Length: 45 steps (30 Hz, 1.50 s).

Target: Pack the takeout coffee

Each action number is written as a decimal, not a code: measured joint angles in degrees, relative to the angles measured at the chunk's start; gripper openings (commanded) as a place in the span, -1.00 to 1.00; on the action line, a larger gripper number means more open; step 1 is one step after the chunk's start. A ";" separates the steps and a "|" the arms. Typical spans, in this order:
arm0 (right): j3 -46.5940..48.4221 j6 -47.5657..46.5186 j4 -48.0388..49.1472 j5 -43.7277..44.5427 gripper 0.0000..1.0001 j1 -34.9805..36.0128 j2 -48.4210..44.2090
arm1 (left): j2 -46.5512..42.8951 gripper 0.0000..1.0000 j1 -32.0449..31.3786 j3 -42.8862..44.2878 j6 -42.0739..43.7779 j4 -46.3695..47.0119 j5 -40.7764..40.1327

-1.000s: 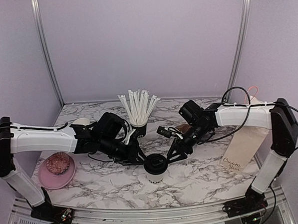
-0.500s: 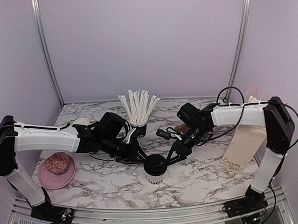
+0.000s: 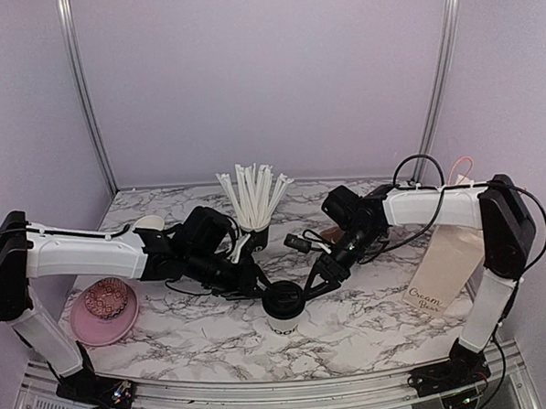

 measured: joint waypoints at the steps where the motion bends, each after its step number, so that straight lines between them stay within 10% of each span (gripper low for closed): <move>1: 0.02 -0.09 0.20 0.15 0.21 0.00 -0.26 | -0.20 -0.06 -0.37 0.02 0.52 -0.59 -0.37; 13: -0.70 -4.35 2.58 5.73 0.96 1.18 -8.48 | -5.18 -0.21 -1.14 3.43 3.50 -4.13 -8.44; 45: -1.70 -6.73 7.43 21.77 0.84 10.93 -6.23 | 3.06 -0.70 -0.37 2.45 1.79 4.39 -5.11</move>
